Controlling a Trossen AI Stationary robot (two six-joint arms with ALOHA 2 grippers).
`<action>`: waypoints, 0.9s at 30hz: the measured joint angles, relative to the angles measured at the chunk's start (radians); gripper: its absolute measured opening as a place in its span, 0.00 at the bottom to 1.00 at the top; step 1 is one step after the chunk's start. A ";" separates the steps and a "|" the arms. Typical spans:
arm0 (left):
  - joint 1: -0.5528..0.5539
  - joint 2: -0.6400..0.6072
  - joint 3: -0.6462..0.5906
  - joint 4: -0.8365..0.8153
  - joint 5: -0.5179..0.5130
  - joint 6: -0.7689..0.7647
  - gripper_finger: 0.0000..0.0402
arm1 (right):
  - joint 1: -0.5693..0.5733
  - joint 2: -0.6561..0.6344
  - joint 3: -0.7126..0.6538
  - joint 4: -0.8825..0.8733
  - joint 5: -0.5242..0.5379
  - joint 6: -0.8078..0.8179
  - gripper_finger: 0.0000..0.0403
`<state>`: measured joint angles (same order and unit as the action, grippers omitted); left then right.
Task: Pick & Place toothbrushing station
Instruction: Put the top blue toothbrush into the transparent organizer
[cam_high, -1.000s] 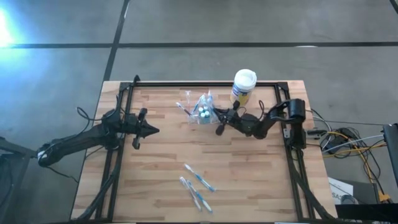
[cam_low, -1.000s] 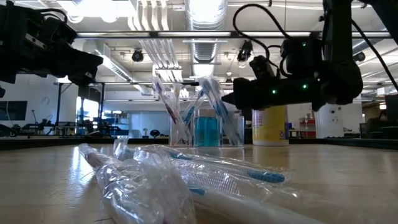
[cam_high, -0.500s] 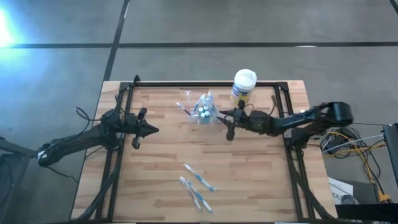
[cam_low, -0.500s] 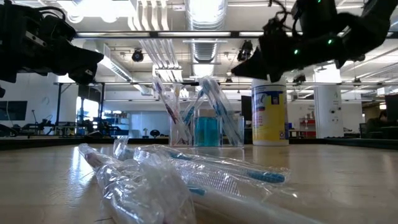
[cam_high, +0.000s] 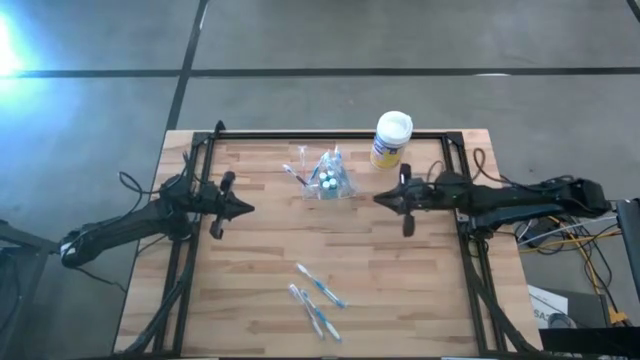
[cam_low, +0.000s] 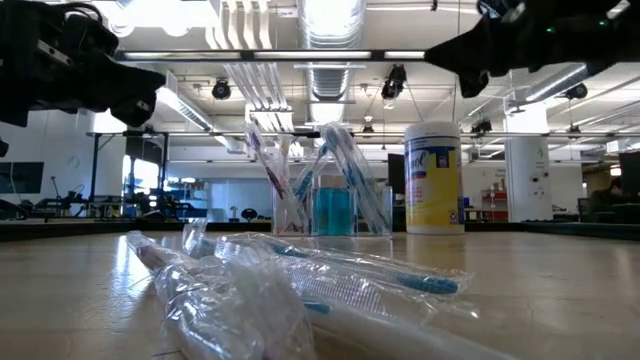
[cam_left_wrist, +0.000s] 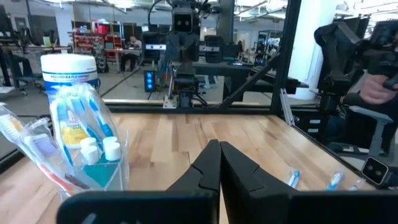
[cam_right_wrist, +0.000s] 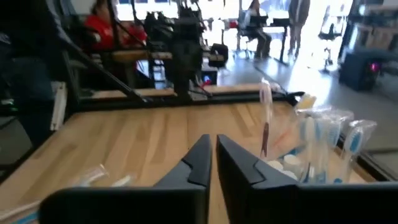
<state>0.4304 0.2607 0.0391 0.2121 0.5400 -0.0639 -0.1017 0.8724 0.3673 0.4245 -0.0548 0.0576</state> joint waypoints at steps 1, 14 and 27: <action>0.000 0.000 0.000 -0.003 0.000 0.000 0.01 | 0.000 -0.031 -0.019 0.007 -0.005 -0.003 0.04; 0.000 -0.002 0.003 0.003 -0.001 0.047 0.01 | -0.085 -0.400 -0.201 -0.101 -0.210 0.043 0.02; 0.000 -0.003 0.005 0.023 -0.006 0.008 0.01 | -0.132 -0.617 -0.359 -0.134 -0.229 0.096 0.02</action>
<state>0.4305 0.2577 0.0437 0.2356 0.5340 -0.0557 -0.2340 0.2550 0.0086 0.2901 -0.2843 0.1540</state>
